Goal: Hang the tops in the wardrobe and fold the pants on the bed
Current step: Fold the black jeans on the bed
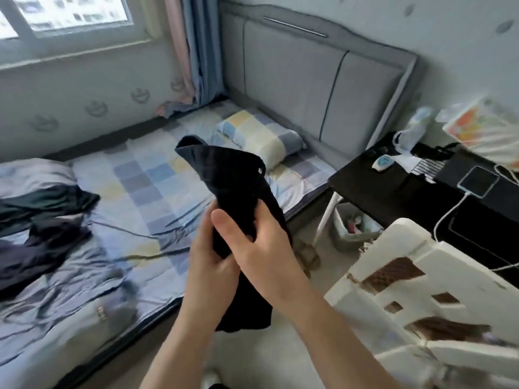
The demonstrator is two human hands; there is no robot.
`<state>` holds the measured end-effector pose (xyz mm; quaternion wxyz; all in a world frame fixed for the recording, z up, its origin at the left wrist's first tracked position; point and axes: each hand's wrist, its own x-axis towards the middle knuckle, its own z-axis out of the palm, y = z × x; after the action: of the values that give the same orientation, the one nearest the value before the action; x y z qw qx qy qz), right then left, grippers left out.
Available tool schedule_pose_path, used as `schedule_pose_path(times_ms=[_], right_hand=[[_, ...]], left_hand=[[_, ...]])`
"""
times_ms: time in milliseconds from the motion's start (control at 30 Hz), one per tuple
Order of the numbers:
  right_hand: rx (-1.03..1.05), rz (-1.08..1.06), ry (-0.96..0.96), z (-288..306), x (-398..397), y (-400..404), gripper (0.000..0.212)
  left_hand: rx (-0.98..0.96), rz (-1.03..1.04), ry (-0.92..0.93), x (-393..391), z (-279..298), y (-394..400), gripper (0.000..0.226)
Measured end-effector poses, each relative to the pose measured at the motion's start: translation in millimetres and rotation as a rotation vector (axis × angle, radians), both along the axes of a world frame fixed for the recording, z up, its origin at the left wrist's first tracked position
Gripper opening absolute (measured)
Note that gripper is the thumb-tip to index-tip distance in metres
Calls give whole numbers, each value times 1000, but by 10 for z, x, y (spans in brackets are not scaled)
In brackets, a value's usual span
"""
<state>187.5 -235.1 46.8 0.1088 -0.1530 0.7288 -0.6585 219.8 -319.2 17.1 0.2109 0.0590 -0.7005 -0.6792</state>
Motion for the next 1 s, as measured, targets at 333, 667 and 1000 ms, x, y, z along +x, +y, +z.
schedule_pose_path(times_ms=[333,667,1000], right_hand=[[-431,-160,-434,-310,-382,-1011,21],[-390,163,-518,-357,-728,-1419,29],[460,-333,207,-287,-964,-1779,51]], left_hand=[[152,38,-116,99,-45,-1433,34],[238,134,-321,-48,-532,-3112,63],[594,245,-403,5,-569,-2712,23]])
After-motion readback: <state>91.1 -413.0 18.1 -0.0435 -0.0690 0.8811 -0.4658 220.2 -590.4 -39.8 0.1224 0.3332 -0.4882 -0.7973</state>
